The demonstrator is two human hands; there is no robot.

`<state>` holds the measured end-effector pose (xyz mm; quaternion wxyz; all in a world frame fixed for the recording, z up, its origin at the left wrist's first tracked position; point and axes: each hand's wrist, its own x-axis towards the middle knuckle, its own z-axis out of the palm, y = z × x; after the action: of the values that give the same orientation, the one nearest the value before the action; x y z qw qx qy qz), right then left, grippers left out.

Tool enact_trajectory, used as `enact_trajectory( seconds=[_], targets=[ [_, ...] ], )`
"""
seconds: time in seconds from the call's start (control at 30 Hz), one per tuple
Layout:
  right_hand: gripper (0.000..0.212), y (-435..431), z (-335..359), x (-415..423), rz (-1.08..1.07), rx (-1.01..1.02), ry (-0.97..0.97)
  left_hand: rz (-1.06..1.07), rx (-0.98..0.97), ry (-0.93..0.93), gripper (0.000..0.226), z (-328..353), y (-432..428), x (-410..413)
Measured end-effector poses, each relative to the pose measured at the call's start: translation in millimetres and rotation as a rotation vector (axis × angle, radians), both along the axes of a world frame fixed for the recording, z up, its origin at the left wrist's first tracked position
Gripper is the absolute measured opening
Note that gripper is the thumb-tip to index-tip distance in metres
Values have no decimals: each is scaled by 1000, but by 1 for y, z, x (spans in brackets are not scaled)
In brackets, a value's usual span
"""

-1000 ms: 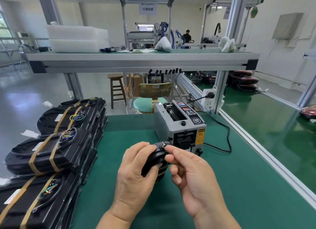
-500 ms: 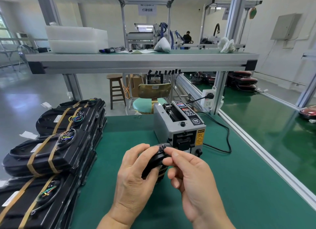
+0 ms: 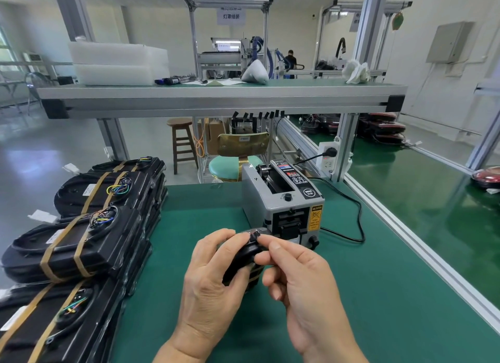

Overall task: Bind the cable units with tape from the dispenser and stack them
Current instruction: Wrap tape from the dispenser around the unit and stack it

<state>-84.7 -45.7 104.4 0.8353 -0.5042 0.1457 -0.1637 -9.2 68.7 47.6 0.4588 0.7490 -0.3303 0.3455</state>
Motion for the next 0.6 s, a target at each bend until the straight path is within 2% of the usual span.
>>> enact_trajectory(
  seconds=[0.4,0.5,0.6],
  targets=[
    [25,1,-2,0,-6,-29,-9,-6,12,14,53,0,1,0],
    [26,1,-3,0,-35,-115,-12,-18,23,20,52,1,3,0],
    [29,-1,-6,0,-92,-315,-15,-27,36,25,52,4,3,-1]
  ],
)
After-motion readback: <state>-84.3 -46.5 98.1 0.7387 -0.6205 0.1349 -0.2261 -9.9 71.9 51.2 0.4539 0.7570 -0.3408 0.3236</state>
